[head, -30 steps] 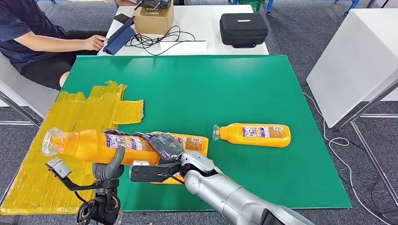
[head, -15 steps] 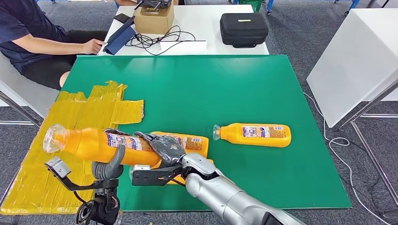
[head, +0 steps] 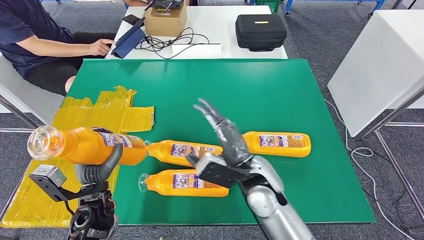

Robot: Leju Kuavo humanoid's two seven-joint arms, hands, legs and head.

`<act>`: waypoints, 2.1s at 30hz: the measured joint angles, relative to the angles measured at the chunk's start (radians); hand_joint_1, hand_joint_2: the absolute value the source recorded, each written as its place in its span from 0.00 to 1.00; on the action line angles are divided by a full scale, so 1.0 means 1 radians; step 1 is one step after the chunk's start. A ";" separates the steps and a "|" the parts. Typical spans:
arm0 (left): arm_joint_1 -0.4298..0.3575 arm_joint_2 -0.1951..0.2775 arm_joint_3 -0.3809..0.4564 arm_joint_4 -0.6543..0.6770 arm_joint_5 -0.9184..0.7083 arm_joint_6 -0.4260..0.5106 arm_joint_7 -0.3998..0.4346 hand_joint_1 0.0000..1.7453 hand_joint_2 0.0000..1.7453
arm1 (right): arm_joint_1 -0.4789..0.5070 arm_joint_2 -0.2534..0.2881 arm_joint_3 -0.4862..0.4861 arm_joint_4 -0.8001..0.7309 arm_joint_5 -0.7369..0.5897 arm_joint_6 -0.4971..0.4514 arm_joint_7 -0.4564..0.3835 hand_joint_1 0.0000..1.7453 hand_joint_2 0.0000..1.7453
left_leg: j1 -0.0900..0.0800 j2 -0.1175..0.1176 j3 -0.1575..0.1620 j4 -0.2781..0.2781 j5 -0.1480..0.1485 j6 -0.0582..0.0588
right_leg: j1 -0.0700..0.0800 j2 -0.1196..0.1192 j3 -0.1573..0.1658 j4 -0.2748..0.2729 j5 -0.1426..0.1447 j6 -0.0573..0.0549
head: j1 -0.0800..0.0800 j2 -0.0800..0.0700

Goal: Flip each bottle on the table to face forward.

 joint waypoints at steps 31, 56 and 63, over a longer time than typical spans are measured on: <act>-0.368 0.136 0.421 0.564 -1.625 0.544 0.097 0.88 1.00 | 0.083 -0.404 -0.346 -0.080 -0.372 0.197 -0.169 0.00 0.00 | -0.001 0.002 -0.001 0.000 0.002 0.000 | 0.000 0.002 -0.001 0.002 0.002 -0.002 | 0.000 0.000; -0.525 0.102 0.039 1.090 -1.648 0.545 0.439 0.00 0.00 | 0.243 -0.495 -0.363 -0.169 -0.363 0.192 -0.159 0.00 0.00 | -0.002 0.002 -0.002 0.001 0.002 0.000 | 0.000 0.002 -0.002 0.002 0.002 -0.002 | 0.000 0.000; -0.581 0.101 0.026 1.242 -1.591 0.545 0.441 0.00 0.00 | 0.240 -0.479 -0.339 -0.167 -0.319 0.191 -0.144 0.00 0.00 | -0.002 0.002 -0.002 0.001 0.002 0.000 | 0.000 0.002 -0.002 0.002 0.002 -0.002 | -0.001 0.000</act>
